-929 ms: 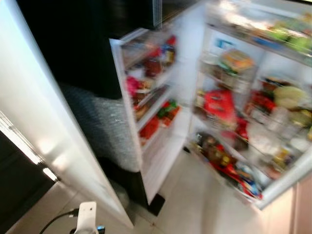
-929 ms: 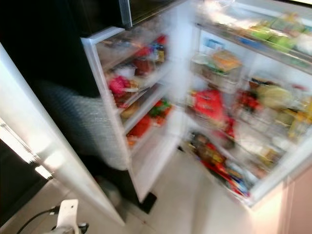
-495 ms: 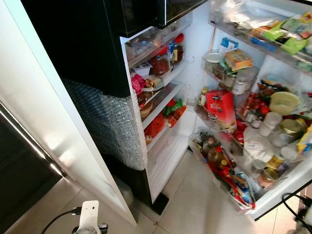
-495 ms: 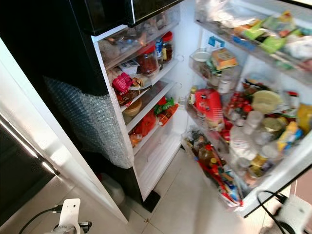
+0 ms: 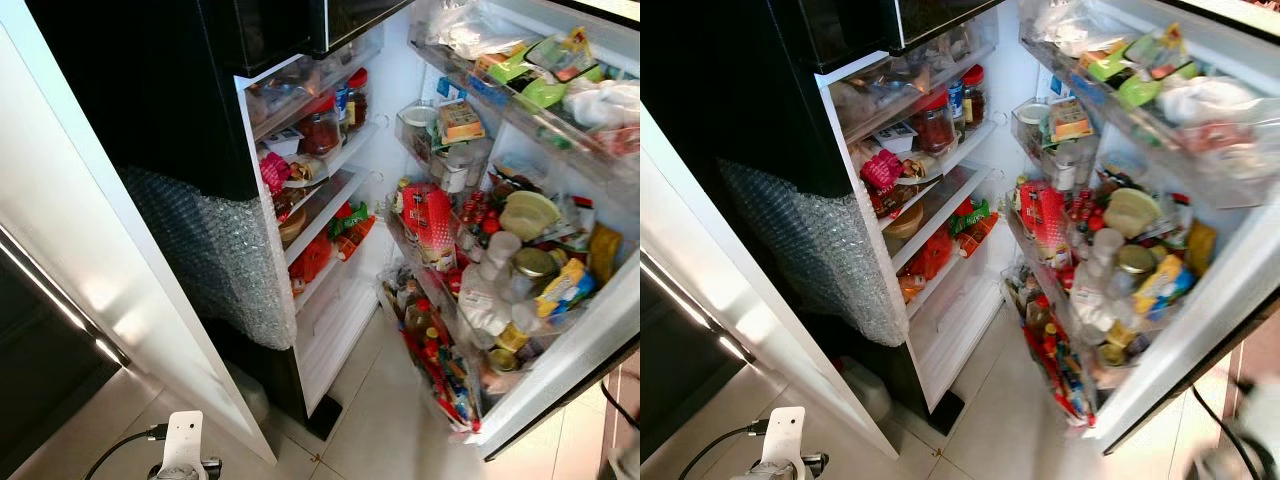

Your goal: Restocking fridge

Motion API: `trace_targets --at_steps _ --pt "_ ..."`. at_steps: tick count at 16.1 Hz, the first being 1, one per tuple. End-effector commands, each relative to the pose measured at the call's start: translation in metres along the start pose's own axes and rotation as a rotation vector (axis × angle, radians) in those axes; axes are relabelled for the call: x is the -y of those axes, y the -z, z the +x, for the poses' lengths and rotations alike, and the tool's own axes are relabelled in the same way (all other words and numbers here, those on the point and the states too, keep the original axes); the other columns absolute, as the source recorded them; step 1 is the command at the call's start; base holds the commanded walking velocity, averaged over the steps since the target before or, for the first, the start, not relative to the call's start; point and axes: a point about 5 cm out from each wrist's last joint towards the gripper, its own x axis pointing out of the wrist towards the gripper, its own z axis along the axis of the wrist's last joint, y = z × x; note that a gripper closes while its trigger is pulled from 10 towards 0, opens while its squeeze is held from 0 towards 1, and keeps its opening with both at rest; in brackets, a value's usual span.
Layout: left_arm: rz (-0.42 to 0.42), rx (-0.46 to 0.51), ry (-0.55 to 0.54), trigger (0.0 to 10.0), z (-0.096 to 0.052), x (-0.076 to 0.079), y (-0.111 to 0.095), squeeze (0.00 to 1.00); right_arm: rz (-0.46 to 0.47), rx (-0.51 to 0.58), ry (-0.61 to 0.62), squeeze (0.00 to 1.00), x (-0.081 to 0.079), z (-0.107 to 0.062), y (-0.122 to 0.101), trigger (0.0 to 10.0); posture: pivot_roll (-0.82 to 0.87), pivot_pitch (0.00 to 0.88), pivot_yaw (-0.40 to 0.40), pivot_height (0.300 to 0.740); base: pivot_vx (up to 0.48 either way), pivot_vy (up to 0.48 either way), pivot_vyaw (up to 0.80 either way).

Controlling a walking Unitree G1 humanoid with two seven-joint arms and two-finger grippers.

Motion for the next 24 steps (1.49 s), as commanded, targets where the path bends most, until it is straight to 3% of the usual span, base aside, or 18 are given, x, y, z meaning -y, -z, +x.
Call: trace_targets --at_steps 1,4,7,9,10,11,15,20,21,23,24 --pt "-0.004 -0.010 -0.008 10.0 0.000 -0.003 0.000 0.00 0.005 0.052 -0.072 0.00 -0.009 0.001 -0.011 10.0 -0.07 0.000 0.039 0.740 0.000 0.000 0.00" --pt "-0.006 -0.012 -0.008 10.0 0.000 -0.003 0.001 0.00 0.014 0.075 -0.196 0.00 -0.032 -0.009 -0.015 10.0 -0.07 0.000 0.035 0.740 0.000 0.000 0.00" --pt "0.000 -0.005 0.002 10.0 0.000 -0.003 0.000 0.00 0.114 -0.014 -0.572 0.00 -0.069 -0.033 -0.007 10.0 -0.08 0.000 0.038 0.740 0.000 0.000 0.00" --pt "0.013 -0.001 0.009 10.0 0.000 -0.003 -0.001 0.00 0.145 -0.025 -0.765 0.00 -0.081 -0.047 -0.004 10.0 -0.08 0.000 0.042 0.740 0.000 0.000 0.00" --pt "0.016 0.000 0.011 10.0 0.000 -0.003 -0.001 0.00 0.156 -0.054 -0.923 0.00 -0.090 -0.057 -0.001 10.0 -0.08 0.000 0.042 0.740 0.000 0.000 0.00" --pt "0.017 0.000 0.012 10.0 0.000 -0.003 -0.001 0.00 0.163 -0.103 -1.019 0.00 -0.093 -0.063 0.005 10.0 -0.08 0.000 0.042 0.740 0.000 0.000 0.00" --pt "0.026 0.001 0.024 10.0 0.000 -0.004 0.000 0.00 0.126 -0.126 -1.315 0.00 -0.099 -0.079 0.008 10.0 -0.10 0.000 0.053 0.740 0.000 0.000 0.00" --pt "0.023 0.015 0.030 10.0 0.000 -0.003 -0.001 0.00 0.163 -0.009 -1.448 0.00 -0.119 -0.075 -0.033 10.0 -0.08 0.000 0.047 0.740 0.000 0.000 0.00" --pt "0.024 0.016 0.031 10.0 0.000 -0.002 -0.001 0.00 0.130 0.011 -1.498 0.00 -0.124 -0.078 -0.039 10.0 -0.08 0.000 0.041 0.740 0.000 0.000 0.00" --pt "0.020 0.016 0.032 10.0 0.000 0.000 -0.001 0.00 0.133 -0.014 -1.504 0.00 -0.126 -0.078 -0.038 10.0 -0.08 0.000 0.029 0.740 0.000 0.000 0.00" --pt "0.015 0.011 0.037 10.0 0.000 0.001 0.001 0.00 0.247 -0.155 -1.374 0.00 -0.123 -0.075 -0.023 10.0 -0.09 0.000 0.022 0.740 0.000 0.000 0.00"
